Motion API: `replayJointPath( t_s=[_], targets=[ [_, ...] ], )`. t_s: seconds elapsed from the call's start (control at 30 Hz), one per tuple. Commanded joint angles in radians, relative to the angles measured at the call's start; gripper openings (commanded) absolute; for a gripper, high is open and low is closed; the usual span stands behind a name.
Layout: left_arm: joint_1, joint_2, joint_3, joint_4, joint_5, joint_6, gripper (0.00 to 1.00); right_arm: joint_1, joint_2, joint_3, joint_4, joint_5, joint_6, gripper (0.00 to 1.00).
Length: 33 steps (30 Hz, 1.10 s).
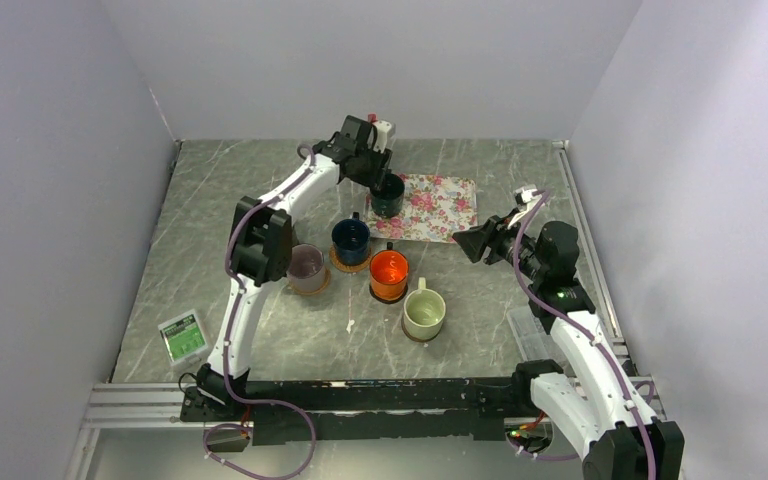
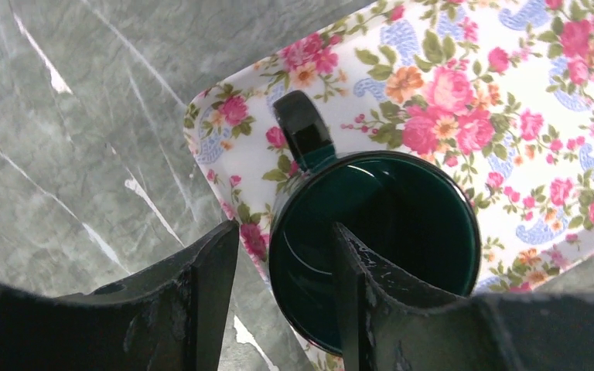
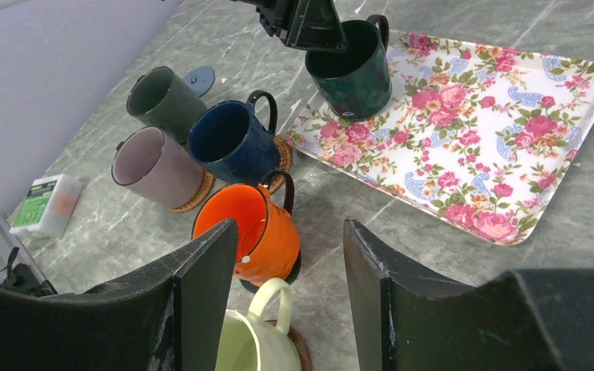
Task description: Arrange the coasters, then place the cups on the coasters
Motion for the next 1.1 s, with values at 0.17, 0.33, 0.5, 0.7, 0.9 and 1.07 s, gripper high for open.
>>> replayJointPath(
  t_s=[0.17,0.33,0.5,0.7,0.9,1.07],
  targets=[
    [-0.003,0.001,0.123,-0.052,0.157,0.199,0.50,-0.004,0.021,0.015,0.048,-0.017,0.000,0.57],
    [-0.003,0.035,0.156,-0.077,0.126,0.220,0.47,-0.004,0.025,0.015,0.048,-0.021,0.001,0.57],
    [-0.003,0.045,0.155,-0.072,0.103,0.237,0.49,-0.004,0.021,0.014,0.048,-0.022,-0.001,0.57],
    [-0.003,0.058,0.165,-0.071,0.104,0.245,0.48,-0.003,0.021,0.013,0.053,-0.024,0.001,0.57],
    [-0.005,0.067,0.169,-0.074,0.101,0.253,0.38,-0.003,0.018,0.012,0.053,-0.025,0.002,0.57],
    [-0.013,0.028,0.127,-0.023,0.090,0.241,0.10,-0.004,0.014,0.011,0.051,-0.018,0.000,0.57]
  ],
)
